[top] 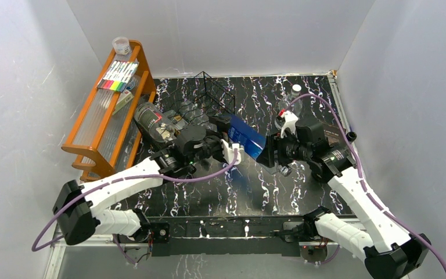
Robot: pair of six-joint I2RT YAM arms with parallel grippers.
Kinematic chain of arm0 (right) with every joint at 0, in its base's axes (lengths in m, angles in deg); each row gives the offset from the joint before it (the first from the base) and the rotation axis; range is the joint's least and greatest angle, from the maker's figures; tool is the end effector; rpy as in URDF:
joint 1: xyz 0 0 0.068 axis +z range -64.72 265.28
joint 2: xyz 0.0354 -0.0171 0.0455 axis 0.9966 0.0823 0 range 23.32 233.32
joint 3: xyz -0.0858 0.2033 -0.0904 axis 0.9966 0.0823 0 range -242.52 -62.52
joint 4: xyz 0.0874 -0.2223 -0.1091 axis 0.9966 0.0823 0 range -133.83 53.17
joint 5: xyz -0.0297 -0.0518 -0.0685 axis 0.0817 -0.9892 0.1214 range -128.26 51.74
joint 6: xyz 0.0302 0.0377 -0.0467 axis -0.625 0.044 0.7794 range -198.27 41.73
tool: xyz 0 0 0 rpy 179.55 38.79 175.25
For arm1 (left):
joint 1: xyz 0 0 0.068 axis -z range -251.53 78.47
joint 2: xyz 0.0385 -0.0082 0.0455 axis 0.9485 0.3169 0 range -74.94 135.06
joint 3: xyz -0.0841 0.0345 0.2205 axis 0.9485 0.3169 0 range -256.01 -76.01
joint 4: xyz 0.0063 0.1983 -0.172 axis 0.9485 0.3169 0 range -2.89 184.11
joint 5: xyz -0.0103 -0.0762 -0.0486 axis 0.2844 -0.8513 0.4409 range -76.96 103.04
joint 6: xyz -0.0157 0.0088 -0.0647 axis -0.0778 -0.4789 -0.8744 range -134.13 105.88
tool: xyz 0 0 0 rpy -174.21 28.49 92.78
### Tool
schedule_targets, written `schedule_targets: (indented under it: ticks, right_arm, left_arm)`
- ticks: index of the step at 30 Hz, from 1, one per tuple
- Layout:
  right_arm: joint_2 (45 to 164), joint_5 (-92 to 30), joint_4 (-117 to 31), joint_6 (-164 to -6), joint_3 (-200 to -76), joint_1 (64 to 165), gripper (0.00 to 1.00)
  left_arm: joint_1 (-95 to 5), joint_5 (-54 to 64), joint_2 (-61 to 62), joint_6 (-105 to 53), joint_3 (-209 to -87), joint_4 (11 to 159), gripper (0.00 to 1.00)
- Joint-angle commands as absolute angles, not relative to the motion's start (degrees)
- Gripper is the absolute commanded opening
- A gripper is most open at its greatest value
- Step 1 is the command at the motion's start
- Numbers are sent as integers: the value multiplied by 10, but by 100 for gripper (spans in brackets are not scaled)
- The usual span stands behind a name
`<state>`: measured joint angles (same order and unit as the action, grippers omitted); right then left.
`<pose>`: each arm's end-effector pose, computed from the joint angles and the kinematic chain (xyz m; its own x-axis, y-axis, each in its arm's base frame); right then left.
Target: Put the wine bottle on the wine rack
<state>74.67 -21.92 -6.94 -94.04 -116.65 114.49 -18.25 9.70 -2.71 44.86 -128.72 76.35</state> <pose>0.1883 0.1226 0.2934 -0.6536 -0.0666 -0.7539 -0.5133 0.7710 0.3769 0.1938 -0.2651 0.2858 0.6683 0.5350 -0.5168 0.5080 0.1793 0.8425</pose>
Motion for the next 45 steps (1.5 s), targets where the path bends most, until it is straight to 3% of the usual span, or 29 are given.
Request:
schedule_targets:
  ticks: [1, 11, 17, 31, 45]
  right_arm:
    - [723, -243, -160, -939, -1172, 1141, 0]
    - [753, -261, -259, -921, -1124, 1141, 0]
    - [796, -263, -333, -924, -1115, 1141, 0]
    - [851, -272, -459, -940, -1078, 1141, 0]
    - [938, -242, -552, -955, -1109, 1141, 0]
  left_arm:
    - [-186, 106, -103, 374, -1276, 718, 98]
    - [-186, 200, -226, 85, -1266, 698, 98]
    - [-186, 263, -285, -2, -1246, 746, 98]
    - [-186, 258, -367, 8, -1071, 643, 98]
    - [-186, 267, -391, 7, -1055, 654, 98]
